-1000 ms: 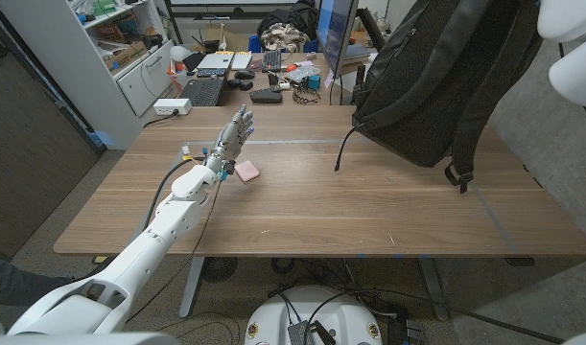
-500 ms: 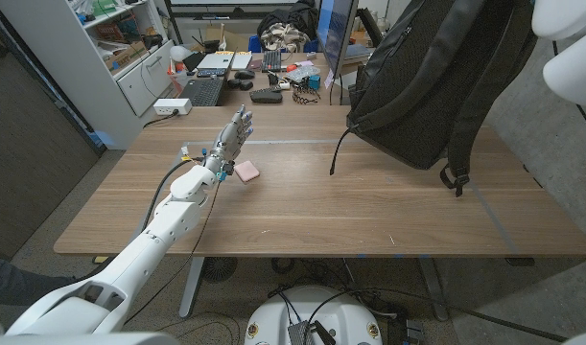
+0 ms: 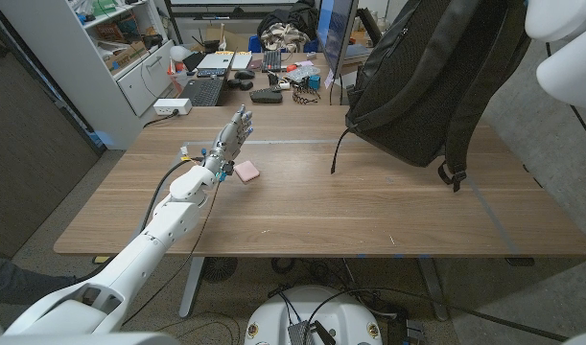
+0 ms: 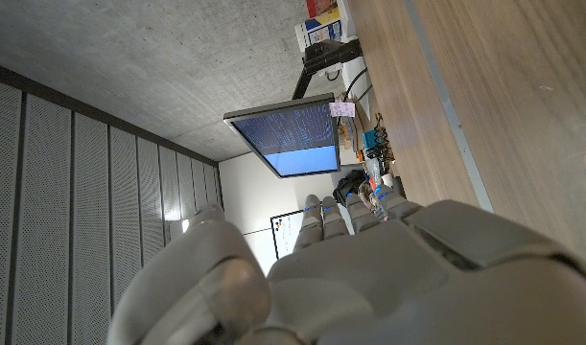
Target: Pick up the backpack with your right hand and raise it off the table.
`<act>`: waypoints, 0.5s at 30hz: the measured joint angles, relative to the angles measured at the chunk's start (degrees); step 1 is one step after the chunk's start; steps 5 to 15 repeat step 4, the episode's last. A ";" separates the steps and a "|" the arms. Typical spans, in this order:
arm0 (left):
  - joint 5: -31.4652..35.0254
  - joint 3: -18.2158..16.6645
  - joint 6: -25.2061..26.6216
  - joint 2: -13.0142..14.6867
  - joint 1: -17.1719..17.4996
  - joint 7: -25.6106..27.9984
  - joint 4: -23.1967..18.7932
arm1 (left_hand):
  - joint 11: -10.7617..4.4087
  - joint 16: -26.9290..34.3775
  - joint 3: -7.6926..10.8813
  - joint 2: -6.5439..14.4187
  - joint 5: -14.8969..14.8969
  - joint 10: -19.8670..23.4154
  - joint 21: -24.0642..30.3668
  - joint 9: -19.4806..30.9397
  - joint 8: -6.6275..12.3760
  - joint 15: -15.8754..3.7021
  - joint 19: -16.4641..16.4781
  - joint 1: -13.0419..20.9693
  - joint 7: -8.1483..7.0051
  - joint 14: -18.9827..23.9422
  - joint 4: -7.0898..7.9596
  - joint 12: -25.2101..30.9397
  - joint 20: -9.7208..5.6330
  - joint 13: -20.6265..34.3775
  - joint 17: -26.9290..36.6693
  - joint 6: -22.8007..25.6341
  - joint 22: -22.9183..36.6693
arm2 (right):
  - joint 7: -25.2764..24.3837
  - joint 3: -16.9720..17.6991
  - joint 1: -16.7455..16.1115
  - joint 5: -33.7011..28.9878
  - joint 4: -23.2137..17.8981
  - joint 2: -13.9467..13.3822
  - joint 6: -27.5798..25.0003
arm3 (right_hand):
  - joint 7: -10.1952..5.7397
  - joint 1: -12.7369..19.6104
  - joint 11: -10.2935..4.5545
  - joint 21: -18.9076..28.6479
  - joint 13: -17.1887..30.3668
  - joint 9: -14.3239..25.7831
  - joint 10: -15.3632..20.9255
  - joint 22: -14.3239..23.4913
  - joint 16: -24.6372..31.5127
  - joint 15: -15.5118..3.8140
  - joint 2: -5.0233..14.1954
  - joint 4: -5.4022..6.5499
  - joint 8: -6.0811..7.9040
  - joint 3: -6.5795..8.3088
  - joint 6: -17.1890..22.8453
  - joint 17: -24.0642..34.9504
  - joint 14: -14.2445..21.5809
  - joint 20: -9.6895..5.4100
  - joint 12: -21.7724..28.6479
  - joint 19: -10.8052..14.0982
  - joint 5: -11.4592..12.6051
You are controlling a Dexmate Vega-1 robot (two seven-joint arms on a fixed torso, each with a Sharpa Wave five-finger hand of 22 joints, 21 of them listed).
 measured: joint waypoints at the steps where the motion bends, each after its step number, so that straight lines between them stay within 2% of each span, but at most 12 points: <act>1: 0.03 0.00 0.02 0.00 -0.01 0.02 0.00 | 0.00 0.00 0.00 0.00 0.00 0.00 0.00 0.00 0.00 0.00 0.00 0.00 0.00 0.00 0.00 0.00 0.00 0.00 0.00 0.00 0.00 | 0.00 -0.01 0.00 0.00 0.05 0.03 0.01 | 0.00 0.00 -0.01 0.00 0.00 0.00 0.01 -0.01 0.00 0.00 0.00 0.00 0.00 0.00 0.00 0.17 0.00 0.00 -0.01 0.00 -0.01; 15: 0.14 0.06 0.06 0.00 -0.31 0.02 0.00 | 0.00 0.00 0.00 0.00 0.00 0.00 0.00 0.00 0.00 0.00 0.00 0.00 0.00 0.00 0.00 0.00 0.00 0.00 0.00 0.00 0.00 | 0.00 -0.02 0.00 -0.06 0.20 0.09 0.14 | 0.00 -0.01 -0.07 0.00 0.00 0.00 0.07 -0.01 0.00 0.00 0.01 0.00 0.00 0.00 0.00 0.27 0.00 0.01 -0.10 -0.01 -0.04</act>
